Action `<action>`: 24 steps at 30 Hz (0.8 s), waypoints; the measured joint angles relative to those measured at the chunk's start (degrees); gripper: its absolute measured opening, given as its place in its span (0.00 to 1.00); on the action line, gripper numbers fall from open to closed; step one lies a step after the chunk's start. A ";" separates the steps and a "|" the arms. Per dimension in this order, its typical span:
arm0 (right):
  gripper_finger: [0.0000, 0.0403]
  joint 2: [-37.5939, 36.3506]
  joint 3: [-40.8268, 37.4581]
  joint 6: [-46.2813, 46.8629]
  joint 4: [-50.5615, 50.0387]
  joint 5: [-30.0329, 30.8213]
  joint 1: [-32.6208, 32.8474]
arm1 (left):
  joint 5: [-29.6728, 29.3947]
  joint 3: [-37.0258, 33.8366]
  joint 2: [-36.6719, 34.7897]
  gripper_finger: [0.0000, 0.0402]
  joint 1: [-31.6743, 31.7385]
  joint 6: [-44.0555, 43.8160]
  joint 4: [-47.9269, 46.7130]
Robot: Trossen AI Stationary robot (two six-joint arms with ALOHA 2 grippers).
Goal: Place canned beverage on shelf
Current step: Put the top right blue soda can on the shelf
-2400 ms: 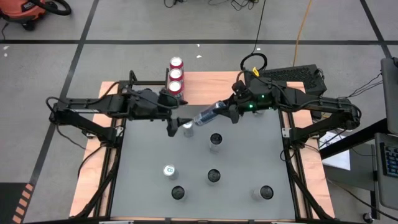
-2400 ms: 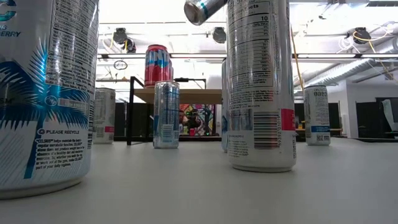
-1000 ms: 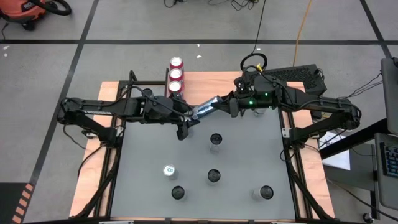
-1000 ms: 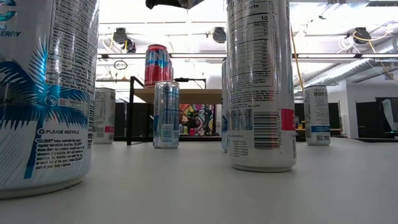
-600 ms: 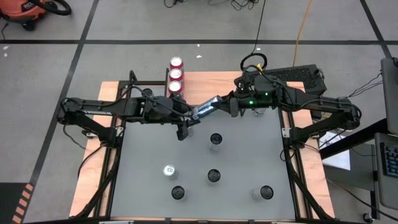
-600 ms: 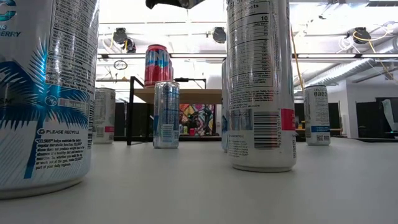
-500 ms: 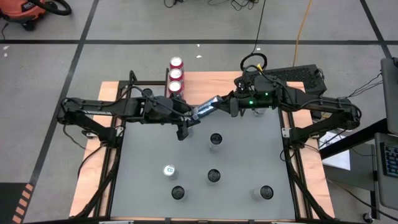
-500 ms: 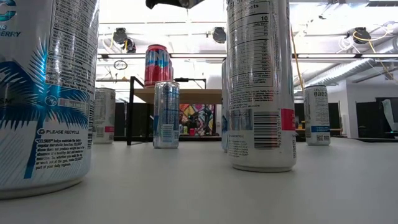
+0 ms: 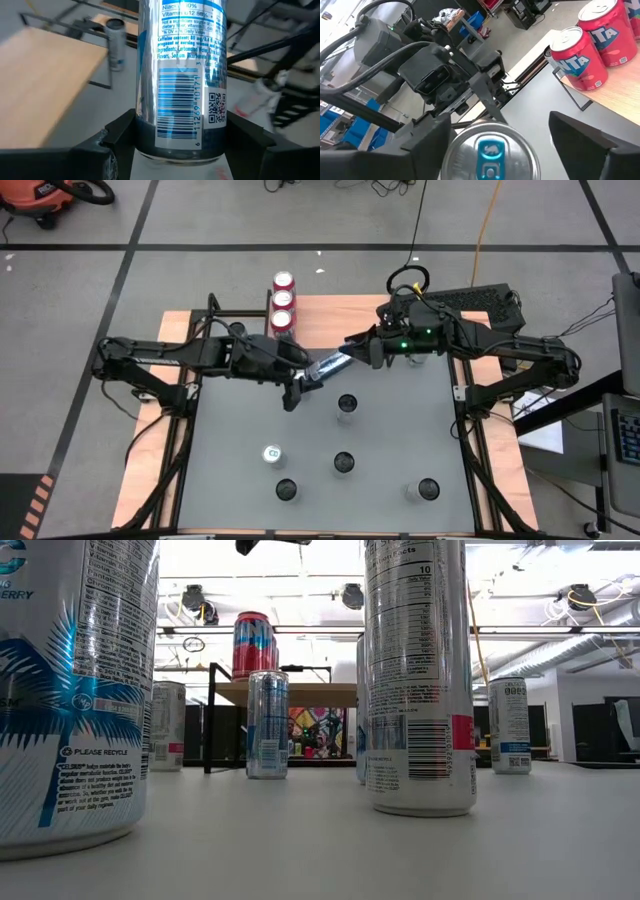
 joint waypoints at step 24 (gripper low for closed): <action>0.80 -3.47 0.04 -11.40 28.55 -0.12 0.31 | 36.85 0.00 -0.15 0.57 4.88 -16.60 32.40</action>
